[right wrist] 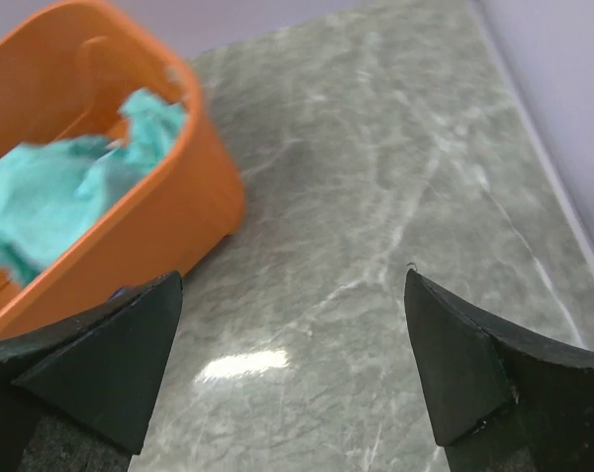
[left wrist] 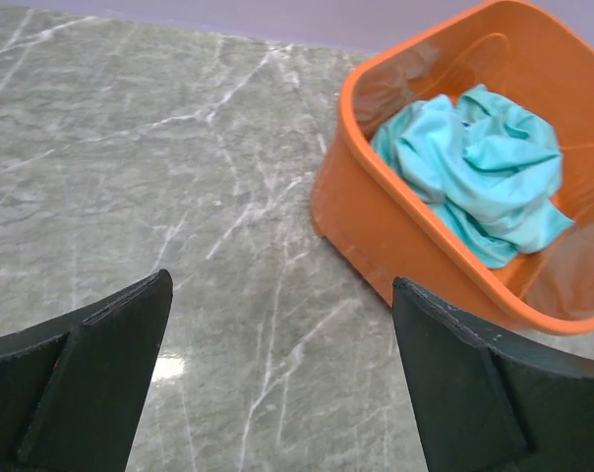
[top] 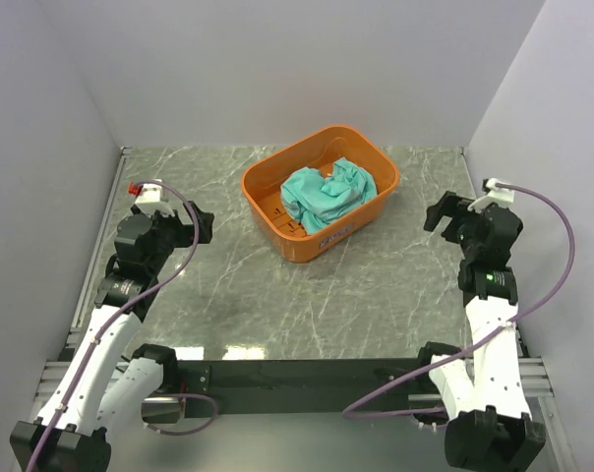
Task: Fold and stack the t-shirts
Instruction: Grab the tshirt from the pile
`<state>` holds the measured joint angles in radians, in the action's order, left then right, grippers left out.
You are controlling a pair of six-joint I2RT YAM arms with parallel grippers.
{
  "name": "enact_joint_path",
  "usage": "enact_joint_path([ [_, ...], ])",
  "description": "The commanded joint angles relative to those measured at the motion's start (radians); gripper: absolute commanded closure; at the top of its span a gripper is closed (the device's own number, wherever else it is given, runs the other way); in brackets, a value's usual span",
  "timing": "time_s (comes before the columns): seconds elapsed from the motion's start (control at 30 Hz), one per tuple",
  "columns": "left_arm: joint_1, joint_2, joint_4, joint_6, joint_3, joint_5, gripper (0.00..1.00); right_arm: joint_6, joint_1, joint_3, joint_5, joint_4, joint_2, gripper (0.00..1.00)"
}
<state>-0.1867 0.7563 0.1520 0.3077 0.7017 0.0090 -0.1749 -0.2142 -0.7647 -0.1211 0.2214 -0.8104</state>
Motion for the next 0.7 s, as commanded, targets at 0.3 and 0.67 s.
enact_joint_path([
  [0.3,-0.055,0.196,-0.144,0.157,0.224,0.344,0.01,0.468,-0.005,0.054,-0.664,0.053,0.06,0.0],
  [0.67,-0.321,0.957,0.148,0.12,1.017,0.027,0.06,0.471,-0.007,0.021,-0.64,0.105,0.039,0.0],
])
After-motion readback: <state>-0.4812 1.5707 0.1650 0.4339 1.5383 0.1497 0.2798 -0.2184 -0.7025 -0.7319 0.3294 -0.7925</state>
